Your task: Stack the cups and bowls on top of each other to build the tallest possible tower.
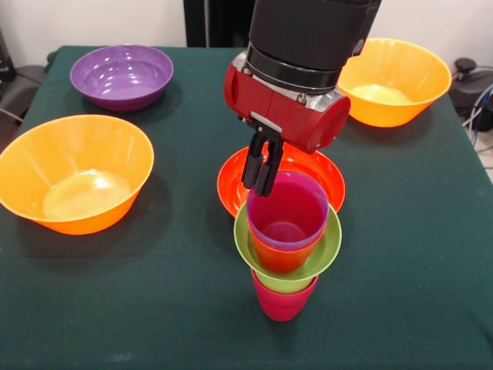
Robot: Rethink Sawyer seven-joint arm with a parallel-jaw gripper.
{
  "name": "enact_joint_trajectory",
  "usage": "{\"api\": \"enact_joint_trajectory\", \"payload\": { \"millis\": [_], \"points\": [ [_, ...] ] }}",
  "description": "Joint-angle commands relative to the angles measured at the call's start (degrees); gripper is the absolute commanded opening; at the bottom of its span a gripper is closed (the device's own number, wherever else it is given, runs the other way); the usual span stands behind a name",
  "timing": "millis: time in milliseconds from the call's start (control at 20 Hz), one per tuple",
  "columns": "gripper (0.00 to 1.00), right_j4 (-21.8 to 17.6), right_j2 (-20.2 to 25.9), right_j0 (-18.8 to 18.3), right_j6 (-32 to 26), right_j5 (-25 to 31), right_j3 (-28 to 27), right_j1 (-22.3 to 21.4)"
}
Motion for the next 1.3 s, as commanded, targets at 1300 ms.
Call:
{"api": "enact_joint_trajectory", "payload": {
  "millis": [1300],
  "points": [
    [0.0,-2.94,4.25,1.55,-5.23,13.18,0.56,-6.04]
  ]
}}
